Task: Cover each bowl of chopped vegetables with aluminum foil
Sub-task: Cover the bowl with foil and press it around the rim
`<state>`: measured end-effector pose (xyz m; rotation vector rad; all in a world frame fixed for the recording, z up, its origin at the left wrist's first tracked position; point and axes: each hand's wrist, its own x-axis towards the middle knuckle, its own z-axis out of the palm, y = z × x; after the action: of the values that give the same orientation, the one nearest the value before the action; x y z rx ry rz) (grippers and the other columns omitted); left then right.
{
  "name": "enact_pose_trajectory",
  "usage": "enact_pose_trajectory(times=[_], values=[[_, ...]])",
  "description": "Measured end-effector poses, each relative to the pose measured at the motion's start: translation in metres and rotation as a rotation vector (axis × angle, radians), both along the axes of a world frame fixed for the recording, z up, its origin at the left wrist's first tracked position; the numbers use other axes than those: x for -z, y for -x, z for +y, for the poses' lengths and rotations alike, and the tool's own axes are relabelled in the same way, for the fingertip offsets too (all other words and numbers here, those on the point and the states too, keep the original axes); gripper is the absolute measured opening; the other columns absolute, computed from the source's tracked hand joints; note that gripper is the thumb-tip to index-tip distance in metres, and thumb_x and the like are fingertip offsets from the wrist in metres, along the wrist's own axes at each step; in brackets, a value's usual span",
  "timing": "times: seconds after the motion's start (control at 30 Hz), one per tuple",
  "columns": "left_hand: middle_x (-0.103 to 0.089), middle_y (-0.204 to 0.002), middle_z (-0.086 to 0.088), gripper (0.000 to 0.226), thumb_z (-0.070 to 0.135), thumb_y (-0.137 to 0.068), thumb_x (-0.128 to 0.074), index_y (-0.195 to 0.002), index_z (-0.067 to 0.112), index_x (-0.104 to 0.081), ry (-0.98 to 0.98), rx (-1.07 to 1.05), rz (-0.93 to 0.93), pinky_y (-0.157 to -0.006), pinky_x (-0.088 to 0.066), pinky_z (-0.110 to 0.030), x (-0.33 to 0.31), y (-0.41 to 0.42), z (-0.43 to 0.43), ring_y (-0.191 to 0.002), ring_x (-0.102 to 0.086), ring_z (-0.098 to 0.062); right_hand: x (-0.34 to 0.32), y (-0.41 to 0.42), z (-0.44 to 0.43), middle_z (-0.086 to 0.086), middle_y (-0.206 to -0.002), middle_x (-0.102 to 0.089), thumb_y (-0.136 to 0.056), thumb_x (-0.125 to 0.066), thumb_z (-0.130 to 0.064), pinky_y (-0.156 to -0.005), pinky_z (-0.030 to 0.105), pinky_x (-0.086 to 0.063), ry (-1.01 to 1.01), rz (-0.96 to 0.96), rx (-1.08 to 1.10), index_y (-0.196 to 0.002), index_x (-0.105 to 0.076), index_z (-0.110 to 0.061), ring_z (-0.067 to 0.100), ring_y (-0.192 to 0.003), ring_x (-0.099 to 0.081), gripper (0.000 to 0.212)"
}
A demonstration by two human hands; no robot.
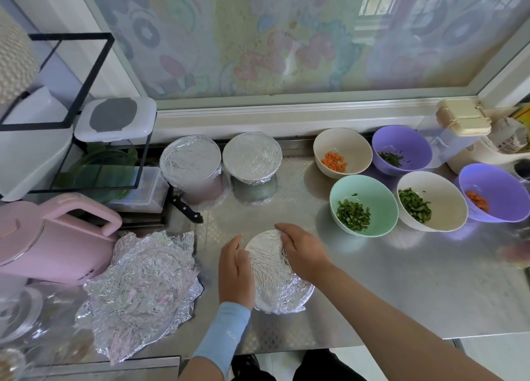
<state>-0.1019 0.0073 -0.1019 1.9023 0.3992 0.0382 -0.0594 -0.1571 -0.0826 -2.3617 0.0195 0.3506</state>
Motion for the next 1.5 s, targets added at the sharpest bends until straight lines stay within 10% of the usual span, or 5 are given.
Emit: enact_pose_trajectory(times=[0.4, 0.67, 0.83, 1.5], values=[[-0.073, -0.101, 0.010, 0.036, 0.025, -0.094, -0.037, -0.097, 0.025, -0.073, 0.317, -0.094, 0.181, -0.095, -0.051, -0.039, 0.000, -0.019, -0.009, -0.101, -0.065, -0.013, 0.006, 0.006, 0.009, -0.008, -0.099, -0.066, -0.101, -0.037, -0.029, -0.075, 0.025, -0.037, -0.098, 0.088, 0.300, -0.111, -0.064, -0.029, 0.013, -0.092, -0.055, 0.029], [-0.062, -0.129, 0.003, 0.032, 0.016, -0.098, -0.046, -0.125, 0.015, -0.065, -0.223, 0.231, 0.024, -0.106, -0.039, -0.029, -0.013, -0.048, 0.005, -0.121, -0.053, -0.015, 0.002, 0.003, 0.007, -0.005, -0.131, -0.059, -0.101, -0.039, -0.027, -0.099, 0.033, -0.042, 0.077, -0.040, 0.222, -0.128, -0.058, -0.026, 0.019, -0.118, -0.055, 0.033], [-0.069, -0.117, 0.006, 0.027, 0.026, -0.099, -0.050, -0.118, 0.022, -0.070, -0.294, 0.499, 0.032, -0.094, -0.044, -0.020, -0.016, -0.063, -0.007, -0.109, -0.061, -0.011, 0.001, -0.005, 0.011, -0.007, -0.106, -0.071, -0.100, -0.047, -0.030, -0.074, 0.021, -0.039, -0.053, 0.020, 0.221, -0.114, -0.068, -0.029, 0.014, -0.097, -0.062, 0.025], [-0.070, -0.089, 0.016, 0.018, 0.029, -0.094, -0.054, -0.092, 0.030, -0.072, -0.092, 0.141, 0.289, -0.081, -0.051, -0.028, -0.010, -0.052, -0.011, -0.089, -0.064, -0.011, 0.001, -0.015, 0.000, -0.015, -0.110, -0.070, -0.096, -0.056, -0.033, -0.087, 0.022, -0.045, -0.016, -0.010, 0.225, -0.112, -0.071, -0.033, 0.009, -0.102, -0.061, 0.021]])
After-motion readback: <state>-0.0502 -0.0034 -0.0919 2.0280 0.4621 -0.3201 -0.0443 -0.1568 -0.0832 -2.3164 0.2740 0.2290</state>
